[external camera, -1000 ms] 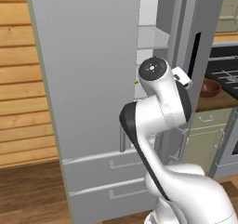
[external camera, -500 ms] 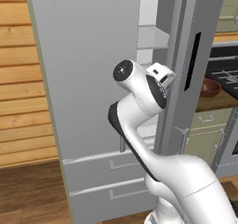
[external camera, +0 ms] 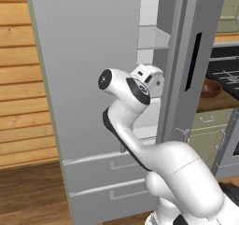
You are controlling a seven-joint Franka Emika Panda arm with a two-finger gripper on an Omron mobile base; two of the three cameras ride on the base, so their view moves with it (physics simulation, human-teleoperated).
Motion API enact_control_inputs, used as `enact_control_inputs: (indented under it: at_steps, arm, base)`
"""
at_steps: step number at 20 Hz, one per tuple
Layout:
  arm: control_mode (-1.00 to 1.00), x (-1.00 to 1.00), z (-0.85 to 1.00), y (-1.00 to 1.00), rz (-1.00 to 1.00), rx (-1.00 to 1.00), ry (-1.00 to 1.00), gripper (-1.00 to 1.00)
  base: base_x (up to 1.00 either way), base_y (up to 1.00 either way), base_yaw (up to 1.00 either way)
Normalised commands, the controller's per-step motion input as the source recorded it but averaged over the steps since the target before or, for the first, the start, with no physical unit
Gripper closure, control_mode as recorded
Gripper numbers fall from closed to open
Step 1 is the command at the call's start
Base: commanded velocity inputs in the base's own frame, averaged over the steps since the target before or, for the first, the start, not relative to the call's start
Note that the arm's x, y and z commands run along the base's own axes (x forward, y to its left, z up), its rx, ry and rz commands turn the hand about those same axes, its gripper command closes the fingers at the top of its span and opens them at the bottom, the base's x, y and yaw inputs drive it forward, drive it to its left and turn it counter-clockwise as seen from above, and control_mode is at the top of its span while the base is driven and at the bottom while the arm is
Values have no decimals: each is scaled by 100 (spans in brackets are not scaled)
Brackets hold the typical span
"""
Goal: Grab a lemon wedge from the fridge and one ice cube from the ice bowl, and put them in the glass of lemonade.
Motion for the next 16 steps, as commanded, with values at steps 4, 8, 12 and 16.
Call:
enact_control_inputs:
  at_steps: [4, 8, 12, 16]
  arm:
    - [-100, 4, -11, 0, 0, -2, 0, -100]
    - [-100, 11, -1, 0, -6, -8, 0, -100]
    - [-100, 1, 0, -14, -9, -4, 0, -100]
    - [-100, -5, 0, -38, -7, 0, 0, -100]
  base:
    - [0, 0, 0]
    - [0, 0, 0]
    - [0, 0, 0]
    - [0, 0, 0]
